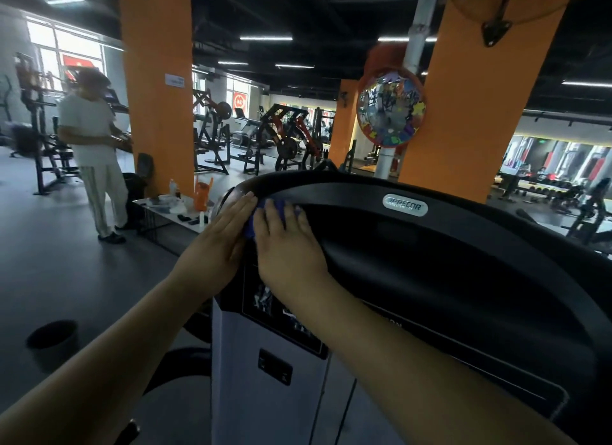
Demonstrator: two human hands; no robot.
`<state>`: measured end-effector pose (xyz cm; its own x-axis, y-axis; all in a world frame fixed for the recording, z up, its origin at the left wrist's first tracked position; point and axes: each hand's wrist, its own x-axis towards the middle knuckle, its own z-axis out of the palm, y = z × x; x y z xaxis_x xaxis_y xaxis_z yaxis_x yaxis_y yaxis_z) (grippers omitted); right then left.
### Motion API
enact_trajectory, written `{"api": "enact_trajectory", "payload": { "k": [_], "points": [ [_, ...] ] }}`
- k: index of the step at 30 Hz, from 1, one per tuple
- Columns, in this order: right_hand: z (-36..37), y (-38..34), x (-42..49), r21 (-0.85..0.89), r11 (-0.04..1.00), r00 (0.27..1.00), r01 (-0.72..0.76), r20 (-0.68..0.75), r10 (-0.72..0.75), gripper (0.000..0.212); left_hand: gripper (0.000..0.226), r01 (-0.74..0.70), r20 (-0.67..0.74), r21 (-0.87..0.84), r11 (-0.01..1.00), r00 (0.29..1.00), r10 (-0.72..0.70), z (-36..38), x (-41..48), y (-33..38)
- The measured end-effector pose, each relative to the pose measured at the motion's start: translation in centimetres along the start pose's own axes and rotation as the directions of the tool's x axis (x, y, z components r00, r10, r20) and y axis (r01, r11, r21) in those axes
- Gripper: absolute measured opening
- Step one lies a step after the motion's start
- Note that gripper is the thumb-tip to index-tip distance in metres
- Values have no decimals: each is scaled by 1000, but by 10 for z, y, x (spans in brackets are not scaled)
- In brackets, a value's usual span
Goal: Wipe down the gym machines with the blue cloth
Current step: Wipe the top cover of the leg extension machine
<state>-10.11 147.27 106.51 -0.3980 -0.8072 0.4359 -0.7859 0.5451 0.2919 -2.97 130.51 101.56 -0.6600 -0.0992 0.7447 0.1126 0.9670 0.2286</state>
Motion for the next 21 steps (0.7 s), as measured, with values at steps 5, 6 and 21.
{"api": "enact_trajectory", "payload": {
  "k": [5, 6, 21],
  "points": [
    [1, 22, -5, 37, 998, 998, 46, -44, -45, 67, 67, -5, 35, -10, 1000, 999, 5, -11, 0, 1],
    [-2, 29, -4, 51, 999, 998, -17, -53, 20, 61, 65, 11, 37, -16, 1000, 999, -11, -13, 0, 2],
    [-4, 7, -17, 2, 987, 987, 159, 13, -159, 70, 77, 35, 33, -57, 998, 999, -33, -5, -2, 11]
  ]
}}
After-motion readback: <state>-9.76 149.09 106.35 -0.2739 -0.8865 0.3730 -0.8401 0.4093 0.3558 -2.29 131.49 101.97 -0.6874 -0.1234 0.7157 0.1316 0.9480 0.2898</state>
